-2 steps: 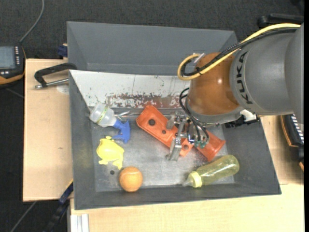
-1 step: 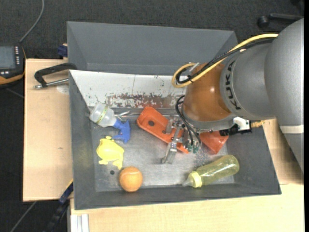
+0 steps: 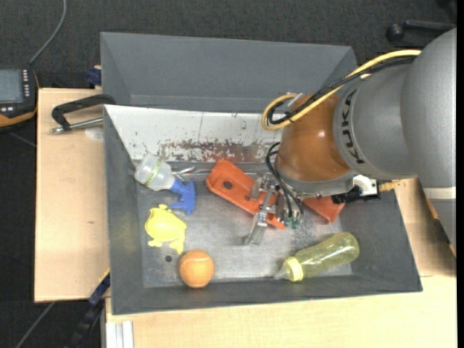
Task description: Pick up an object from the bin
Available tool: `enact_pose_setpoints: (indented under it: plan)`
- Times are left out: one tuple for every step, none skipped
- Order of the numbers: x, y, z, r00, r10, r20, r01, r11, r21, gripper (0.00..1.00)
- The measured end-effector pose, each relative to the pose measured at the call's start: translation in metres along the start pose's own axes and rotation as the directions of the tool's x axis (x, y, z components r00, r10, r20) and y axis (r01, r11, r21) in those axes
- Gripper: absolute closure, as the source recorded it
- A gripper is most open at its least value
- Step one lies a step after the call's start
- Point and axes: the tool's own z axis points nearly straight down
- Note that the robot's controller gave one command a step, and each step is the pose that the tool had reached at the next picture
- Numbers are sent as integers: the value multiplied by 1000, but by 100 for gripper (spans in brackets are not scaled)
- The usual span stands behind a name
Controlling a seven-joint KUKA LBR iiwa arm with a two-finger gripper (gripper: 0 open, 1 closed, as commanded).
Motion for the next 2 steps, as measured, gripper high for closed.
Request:
enact_pose_setpoints:
  plan:
    - [0, 4, 1, 1000, -8, 1, 8, 1000, 0, 0]
    - [-1, 1, -1, 1000, -1, 2, 1, 1000, -2, 100]
